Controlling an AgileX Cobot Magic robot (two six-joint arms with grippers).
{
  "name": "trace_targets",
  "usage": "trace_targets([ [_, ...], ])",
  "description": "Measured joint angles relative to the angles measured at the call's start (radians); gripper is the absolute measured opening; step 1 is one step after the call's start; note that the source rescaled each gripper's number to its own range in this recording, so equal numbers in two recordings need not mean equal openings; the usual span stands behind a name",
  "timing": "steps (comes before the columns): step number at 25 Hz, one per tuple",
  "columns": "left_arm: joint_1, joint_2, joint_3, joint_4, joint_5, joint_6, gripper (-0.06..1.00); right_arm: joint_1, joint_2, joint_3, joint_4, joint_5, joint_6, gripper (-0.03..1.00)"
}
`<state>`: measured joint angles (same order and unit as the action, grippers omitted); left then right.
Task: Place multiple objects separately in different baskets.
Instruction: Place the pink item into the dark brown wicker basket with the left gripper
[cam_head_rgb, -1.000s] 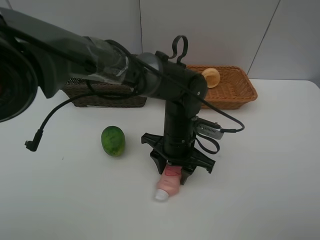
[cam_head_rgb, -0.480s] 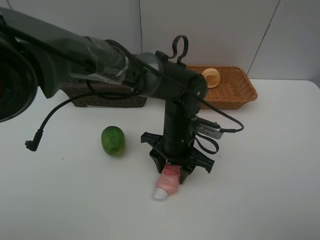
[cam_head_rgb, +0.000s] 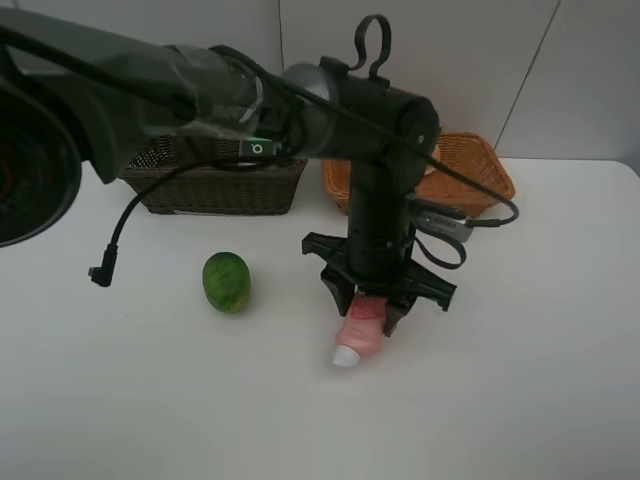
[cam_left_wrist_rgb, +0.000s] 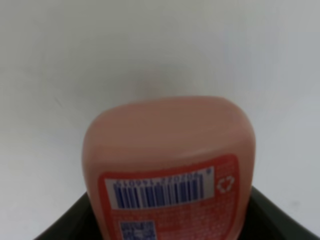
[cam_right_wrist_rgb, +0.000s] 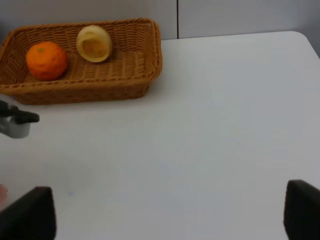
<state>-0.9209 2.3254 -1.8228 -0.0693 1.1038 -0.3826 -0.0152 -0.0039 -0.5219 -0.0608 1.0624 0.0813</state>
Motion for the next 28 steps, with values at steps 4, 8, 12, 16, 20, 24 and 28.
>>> trace_targets([
  [4,0.008,0.0,-0.089,0.02,0.049,0.0,0.7,0.0,0.0,0.0,0.0,0.0,0.0,0.97],
  [8,0.044,-0.001,-0.152,0.053,0.079,0.0,0.7,0.0,0.0,0.0,0.0,0.0,0.0,0.97],
  [12,0.107,-0.02,-0.187,0.093,0.088,0.0,0.7,0.0,0.0,0.0,0.0,0.0,0.0,0.97],
  [16,0.19,-0.059,-0.19,0.148,0.078,0.003,0.7,0.0,0.0,0.0,0.0,0.0,0.0,0.97],
  [20,0.292,-0.091,-0.191,0.202,0.027,0.004,0.7,0.0,0.0,0.0,0.0,0.0,0.0,0.97],
  [24,0.375,-0.102,-0.192,0.255,-0.02,0.004,0.7,0.0,0.0,0.0,0.0,0.0,0.0,0.97],
  [28,0.406,-0.102,-0.192,0.275,-0.074,0.004,0.7,0.0,0.0,0.0,0.0,0.0,0.0,0.97],
])
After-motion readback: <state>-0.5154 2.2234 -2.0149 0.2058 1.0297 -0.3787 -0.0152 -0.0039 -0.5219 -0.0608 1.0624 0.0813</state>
